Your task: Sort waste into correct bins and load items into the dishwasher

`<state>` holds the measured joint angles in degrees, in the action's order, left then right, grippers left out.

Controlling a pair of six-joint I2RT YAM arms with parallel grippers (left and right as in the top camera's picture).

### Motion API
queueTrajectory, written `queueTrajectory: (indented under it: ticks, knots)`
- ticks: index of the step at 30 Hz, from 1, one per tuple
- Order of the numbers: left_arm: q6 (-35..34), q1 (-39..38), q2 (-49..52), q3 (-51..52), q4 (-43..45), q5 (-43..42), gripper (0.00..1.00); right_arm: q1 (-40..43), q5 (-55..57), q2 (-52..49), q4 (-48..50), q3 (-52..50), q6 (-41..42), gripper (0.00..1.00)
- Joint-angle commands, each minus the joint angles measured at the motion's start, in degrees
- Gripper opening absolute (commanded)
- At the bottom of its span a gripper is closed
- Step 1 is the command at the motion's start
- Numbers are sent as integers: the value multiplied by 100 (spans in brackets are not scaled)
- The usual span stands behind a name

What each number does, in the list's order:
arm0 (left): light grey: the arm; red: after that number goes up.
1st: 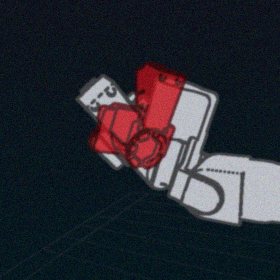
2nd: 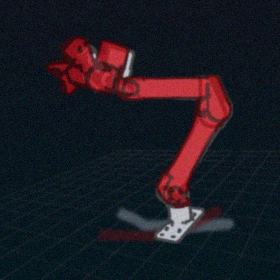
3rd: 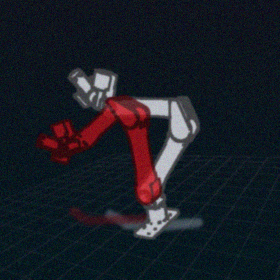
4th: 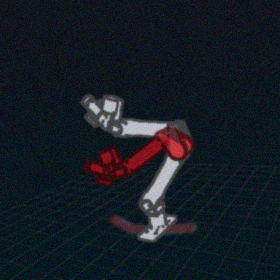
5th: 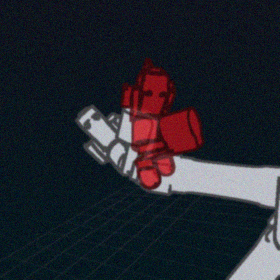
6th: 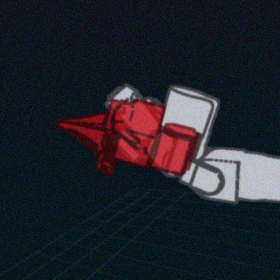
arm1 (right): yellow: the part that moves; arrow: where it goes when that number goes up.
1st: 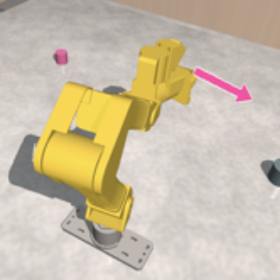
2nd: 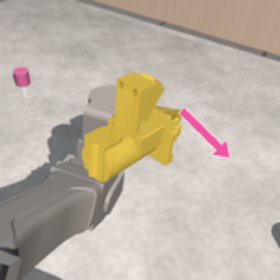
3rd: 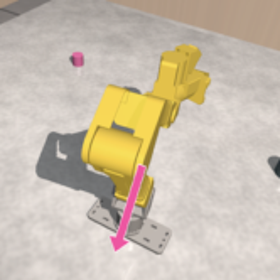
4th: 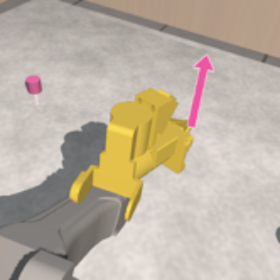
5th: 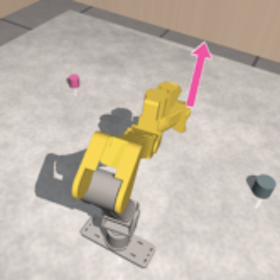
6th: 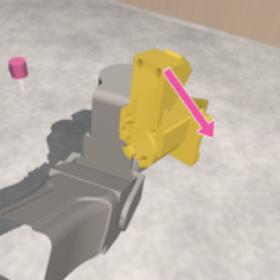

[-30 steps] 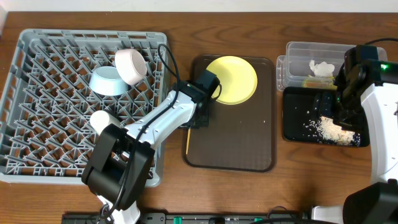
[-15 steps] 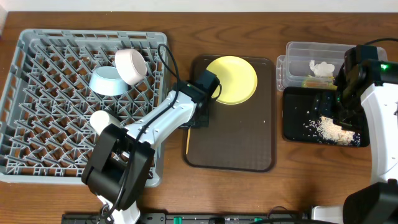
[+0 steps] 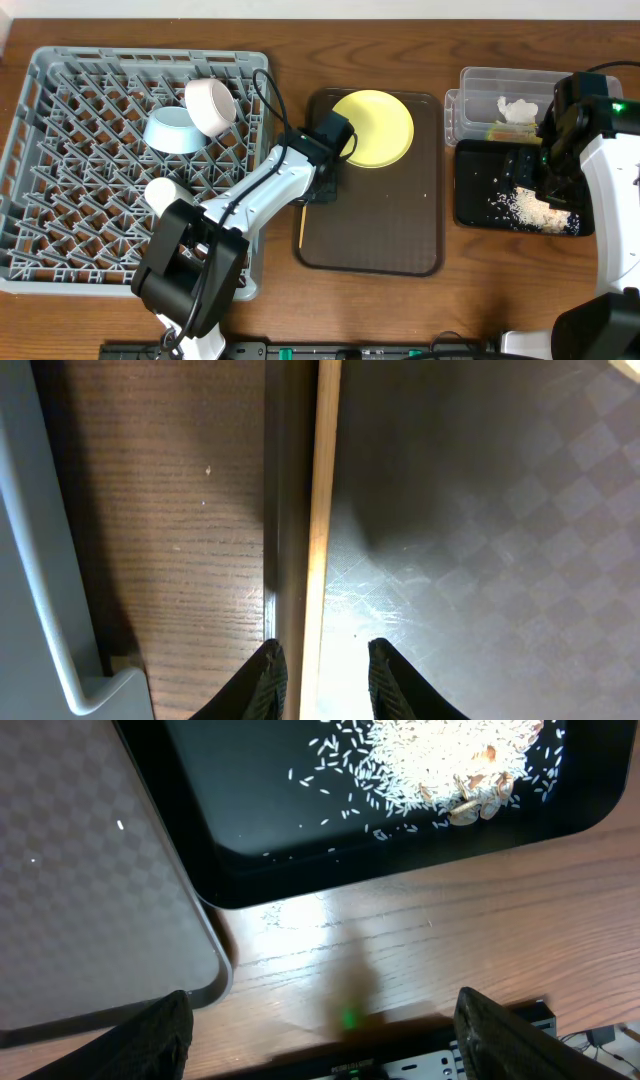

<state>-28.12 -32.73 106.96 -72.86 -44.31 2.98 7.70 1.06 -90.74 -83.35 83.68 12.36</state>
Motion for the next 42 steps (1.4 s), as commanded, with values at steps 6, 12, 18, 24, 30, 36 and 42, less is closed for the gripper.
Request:
queueTrajectory:
  ticks: [6, 12, 18, 24, 30, 36, 42]
  knots:
    - [-4, 13, -22, -42, 142, 74, 30, 59, -2, 9, -4, 59, -20, 82]
    - [-4, 13, -7, -37, 181, 76, 30, 59, -2, 9, -7, 59, -22, 81]
    - [-2, 13, 98, -15, 286, 79, 31, 59, -2, 11, -4, 59, -22, 82]
    - [-4, 13, 144, -11, 293, 358, 31, 59, -2, 11, -2, 59, -22, 81]
    - [-4, 13, 144, -11, 313, 396, 31, 59, -2, 11, -2, 59, -20, 81]
    - [-4, 13, 205, -11, 315, 396, 31, 59, -2, 11, -2, 59, -20, 81]
    - [-7, 13, 378, -11, 315, 393, 31, 59, -2, 11, -2, 59, -20, 81]
